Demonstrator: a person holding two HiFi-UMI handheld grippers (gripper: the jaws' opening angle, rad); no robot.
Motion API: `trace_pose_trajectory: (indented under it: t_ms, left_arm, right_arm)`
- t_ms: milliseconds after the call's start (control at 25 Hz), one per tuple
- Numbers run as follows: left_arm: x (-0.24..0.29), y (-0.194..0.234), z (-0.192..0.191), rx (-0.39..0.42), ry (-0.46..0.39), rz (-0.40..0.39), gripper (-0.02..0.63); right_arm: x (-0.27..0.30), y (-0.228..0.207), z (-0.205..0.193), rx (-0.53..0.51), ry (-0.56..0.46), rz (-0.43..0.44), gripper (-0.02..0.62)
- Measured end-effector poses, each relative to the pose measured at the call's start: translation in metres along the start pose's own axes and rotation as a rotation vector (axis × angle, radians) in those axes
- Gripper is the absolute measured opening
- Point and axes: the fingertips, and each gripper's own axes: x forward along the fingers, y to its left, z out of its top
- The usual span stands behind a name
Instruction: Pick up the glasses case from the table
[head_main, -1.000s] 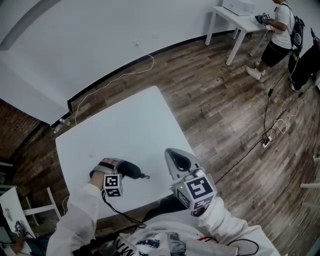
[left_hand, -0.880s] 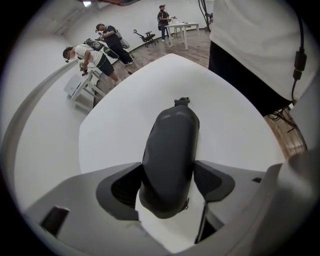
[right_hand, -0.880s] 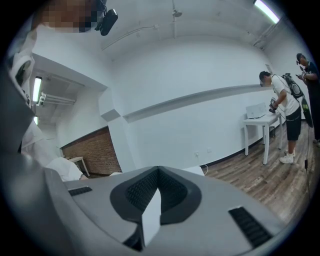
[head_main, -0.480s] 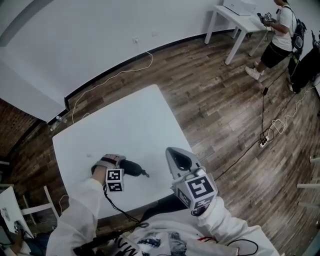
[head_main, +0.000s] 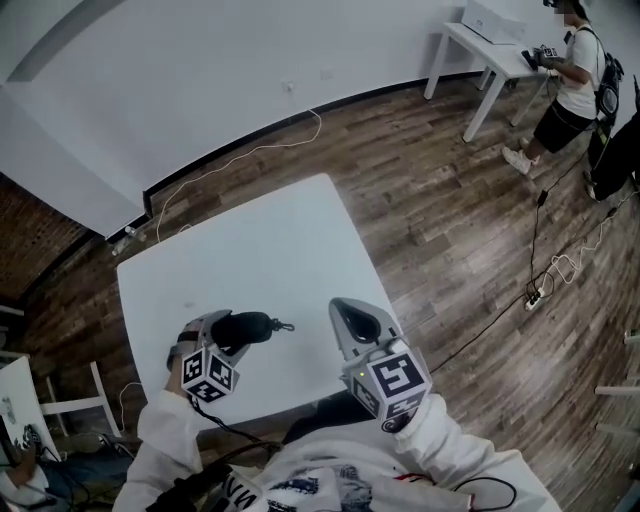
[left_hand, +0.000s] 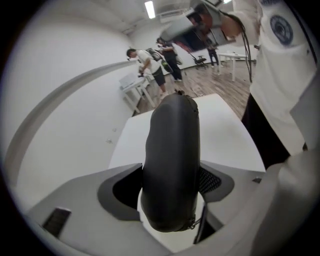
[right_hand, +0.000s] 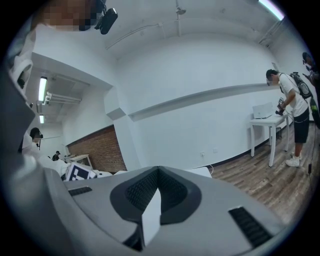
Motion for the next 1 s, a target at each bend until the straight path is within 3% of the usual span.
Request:
trace_pose_trajectory:
  t_ms: [200, 400, 480, 680, 1000]
  left_arm:
    - [-0.093, 0.039, 0.013, -0.228, -0.099, 0.27, 0.342]
    - [-0.171, 0.07, 0.008, -0.612, -0.349, 0.512, 0.342]
    - [-0.193, 0.073, 0.003, -0.702, -0.412, 0.587, 0.342]
    - [-0.219, 0.064, 0.004, -0.78, -0.479, 0.651, 0.342]
    - [-0.227, 0.053, 0.01, -0.772, -0.483, 0.655, 0.342]
  right_arm:
    - [0.006, 0.021, 0.011, -0.028, -0.012, 0.08, 0.003]
    - [0.013, 0.05, 0.02, -0.062, -0.016, 0.157, 0.003]
    - [0.014, 0.062, 0.022, -0.072, -0.015, 0.186, 0.003]
    - [0.013, 0.079, 0.027, -0.095, -0.026, 0.232, 0.003]
    - [0.007, 0.091, 0.029, -0.103, -0.035, 0.262, 0.003]
